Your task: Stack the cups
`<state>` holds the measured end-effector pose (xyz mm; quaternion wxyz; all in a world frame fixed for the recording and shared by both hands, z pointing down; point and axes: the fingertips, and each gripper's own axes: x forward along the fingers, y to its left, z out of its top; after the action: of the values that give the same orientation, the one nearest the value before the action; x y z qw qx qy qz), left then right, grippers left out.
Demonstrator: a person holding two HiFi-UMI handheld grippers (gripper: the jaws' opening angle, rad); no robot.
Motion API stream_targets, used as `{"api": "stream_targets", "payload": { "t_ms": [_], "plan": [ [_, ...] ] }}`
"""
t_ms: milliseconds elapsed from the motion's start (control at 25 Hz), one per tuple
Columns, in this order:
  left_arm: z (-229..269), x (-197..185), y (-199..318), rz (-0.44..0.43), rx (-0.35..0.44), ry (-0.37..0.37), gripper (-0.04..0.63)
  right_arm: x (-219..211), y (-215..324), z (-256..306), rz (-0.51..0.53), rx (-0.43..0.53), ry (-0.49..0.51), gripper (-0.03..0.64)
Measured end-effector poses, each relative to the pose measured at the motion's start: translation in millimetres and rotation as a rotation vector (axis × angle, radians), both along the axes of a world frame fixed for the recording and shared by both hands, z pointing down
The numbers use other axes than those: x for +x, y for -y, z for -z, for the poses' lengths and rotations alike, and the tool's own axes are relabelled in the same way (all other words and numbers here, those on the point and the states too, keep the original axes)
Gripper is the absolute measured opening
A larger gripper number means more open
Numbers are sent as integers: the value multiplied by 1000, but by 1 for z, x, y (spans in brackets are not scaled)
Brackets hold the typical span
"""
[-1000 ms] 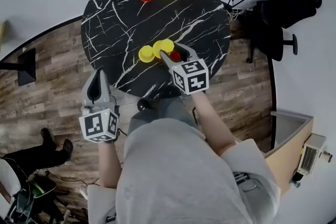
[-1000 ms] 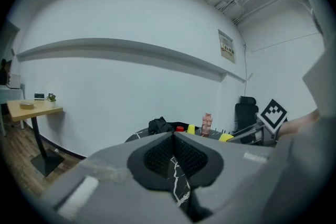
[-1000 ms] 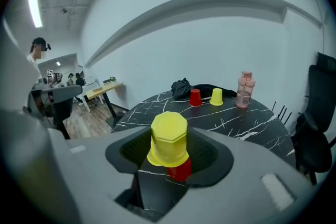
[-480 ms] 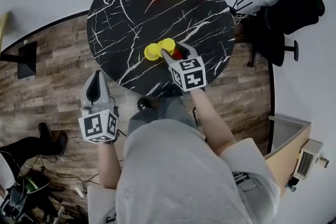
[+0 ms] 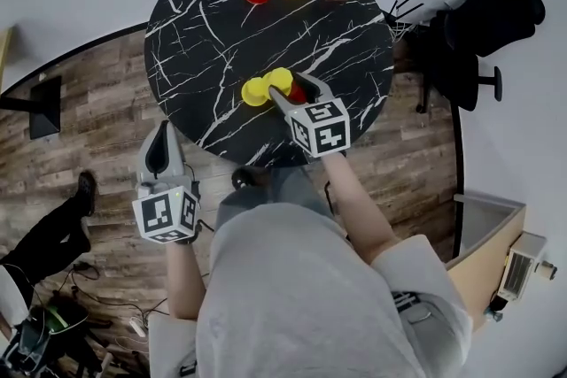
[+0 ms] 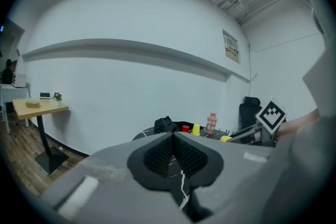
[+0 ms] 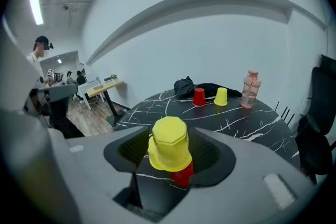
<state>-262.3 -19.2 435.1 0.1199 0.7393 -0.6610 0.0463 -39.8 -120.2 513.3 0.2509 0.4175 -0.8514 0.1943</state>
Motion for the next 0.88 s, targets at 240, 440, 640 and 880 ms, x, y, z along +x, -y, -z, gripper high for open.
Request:
{"api": "stream_targets", "payload": {
  "t_ms": [240, 440, 640, 880],
  "plan": [
    [6, 12, 14, -29, 15, 0, 6, 12, 4, 40, -42, 104, 153, 166],
    [14, 32, 31, -75, 35, 1, 6, 36, 11, 69, -98, 200, 222, 86],
    [20, 54, 48, -116, 48, 7, 6, 62, 20, 84, -147, 251, 245, 25],
    [31, 75, 69, -132, 70, 14, 6, 88, 38, 97, -162, 289, 248, 0]
  ]
}}
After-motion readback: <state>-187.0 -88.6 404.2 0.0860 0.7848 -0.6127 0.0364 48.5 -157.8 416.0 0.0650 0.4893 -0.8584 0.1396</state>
